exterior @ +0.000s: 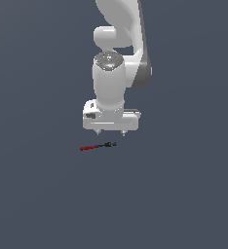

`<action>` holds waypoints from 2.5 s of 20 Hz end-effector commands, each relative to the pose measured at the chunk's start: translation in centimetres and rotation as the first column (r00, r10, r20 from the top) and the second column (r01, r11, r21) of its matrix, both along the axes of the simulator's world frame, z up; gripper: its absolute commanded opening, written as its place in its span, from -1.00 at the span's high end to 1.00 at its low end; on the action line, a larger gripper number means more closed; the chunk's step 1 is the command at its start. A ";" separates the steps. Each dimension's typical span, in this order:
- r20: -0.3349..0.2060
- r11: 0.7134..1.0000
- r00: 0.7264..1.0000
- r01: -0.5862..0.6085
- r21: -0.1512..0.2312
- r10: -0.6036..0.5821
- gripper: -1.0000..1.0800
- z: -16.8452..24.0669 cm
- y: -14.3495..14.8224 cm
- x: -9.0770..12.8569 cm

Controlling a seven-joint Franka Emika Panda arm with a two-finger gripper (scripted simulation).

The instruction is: Pick up the object and move it to a goal position.

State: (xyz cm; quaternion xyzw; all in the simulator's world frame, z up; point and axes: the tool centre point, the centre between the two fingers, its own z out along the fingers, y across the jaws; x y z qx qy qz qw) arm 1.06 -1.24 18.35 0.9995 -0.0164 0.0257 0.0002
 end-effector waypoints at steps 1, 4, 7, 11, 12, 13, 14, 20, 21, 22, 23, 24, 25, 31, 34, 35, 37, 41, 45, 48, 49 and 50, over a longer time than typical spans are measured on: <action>0.000 1.000 1.000 0.000 0.000 0.000 -0.92 0.0 0.0 0.0; 0.002 1.000 1.000 -0.009 -0.001 0.009 -0.92 0.2 0.1 0.0; 0.007 0.999 0.999 -0.034 -0.003 0.034 -0.92 0.6 0.4 0.0; 0.012 0.998 0.998 -0.060 -0.006 0.060 -0.92 1.0 0.6 0.0; 0.013 0.998 0.998 -0.061 -0.006 0.061 -0.92 1.0 0.6 0.0; 0.013 0.998 0.998 -0.061 -0.006 0.061 -0.92 1.0 0.7 0.0; 0.012 0.998 0.998 -0.059 -0.006 0.059 -0.92 1.0 0.6 0.0; 0.009 1.000 1.000 -0.015 0.000 0.015 -0.92 0.5 0.4 -0.1; 0.009 1.000 1.000 -0.002 0.001 0.002 -0.92 0.4 0.4 -0.1; 0.008 1.000 1.000 0.012 0.003 -0.012 -0.92 0.2 0.3 -0.1; 0.007 1.000 1.000 0.028 0.005 -0.028 -0.92 0.0 0.3 -0.1; 0.006 0.999 0.999 0.045 0.006 -0.045 -0.92 -0.1 0.2 -0.2; 0.004 0.998 0.998 0.063 0.008 -0.063 -0.92 -0.3 0.1 -0.2; -0.007 0.979 0.979 0.205 0.021 -0.205 -0.92 -1.8 -0.5 -0.4; -0.015 0.955 0.956 0.295 0.027 -0.295 -0.92 -2.8 -0.9 -0.6; -0.018 0.945 0.946 0.325 0.029 -0.325 -0.92 -3.1 -1.1 -0.6; -0.023 0.922 0.923 0.385 0.031 -0.385 -0.92 -3.8 -1.4 -0.8; -0.034 0.865 0.866 0.501 0.033 -0.500 -0.92 -5.1 -2.0 -1.0; -0.043 0.793 0.794 0.608 0.033 -0.607 -0.92 -6.3 -2.7 -1.3; -0.049 0.731 0.731 0.682 0.031 -0.680 -0.92 -7.2 -3.2 -1.6; -0.051 0.708 0.709 0.705 0.030 -0.704 -0.92 -7.5 -3.4 -1.7; -0.053 0.685 0.686 0.728 0.028 -0.726 -0.92 -7.8 -3.6 -1.8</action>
